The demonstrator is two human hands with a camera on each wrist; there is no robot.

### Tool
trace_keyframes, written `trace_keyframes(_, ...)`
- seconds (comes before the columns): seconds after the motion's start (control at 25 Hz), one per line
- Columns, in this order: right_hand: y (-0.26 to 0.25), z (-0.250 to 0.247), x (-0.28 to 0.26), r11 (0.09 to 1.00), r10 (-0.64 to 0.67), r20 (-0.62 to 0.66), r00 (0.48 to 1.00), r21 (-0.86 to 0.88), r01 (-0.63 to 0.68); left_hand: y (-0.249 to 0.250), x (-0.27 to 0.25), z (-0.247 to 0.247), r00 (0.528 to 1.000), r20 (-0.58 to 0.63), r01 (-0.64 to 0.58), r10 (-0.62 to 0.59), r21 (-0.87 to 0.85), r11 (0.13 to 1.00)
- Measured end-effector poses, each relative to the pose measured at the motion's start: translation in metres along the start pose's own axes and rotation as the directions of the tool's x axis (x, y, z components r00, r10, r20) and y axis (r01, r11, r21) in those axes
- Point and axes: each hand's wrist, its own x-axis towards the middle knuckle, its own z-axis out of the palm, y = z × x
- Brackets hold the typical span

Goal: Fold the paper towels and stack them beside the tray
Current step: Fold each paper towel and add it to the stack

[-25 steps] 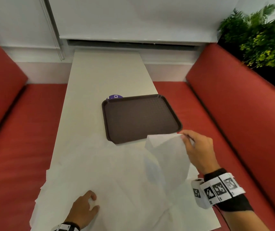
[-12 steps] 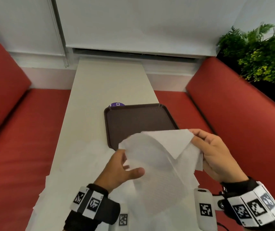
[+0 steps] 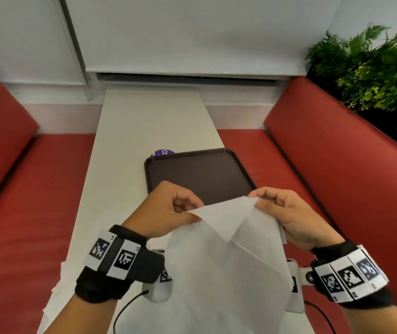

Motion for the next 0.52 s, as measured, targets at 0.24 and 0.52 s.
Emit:
trace_keyframes(0.24, 0.046, -0.001, -0.008, 0.915, 0.165, -0.002, 0.986, 0.374, -0.153, -0.025, -0.007, -0.003, 0.932, -0.24, 0.181, -0.273, -0.344, 0.921)
trace_keyframes(0.52, 0.05, 0.029, -0.011, 0.988, -0.094, 0.034, 0.995, 0.128, 0.089, -0.025, -0.016, -0.008, 0.858, -0.309, 0.189, -0.411, -0.554, 0.811)
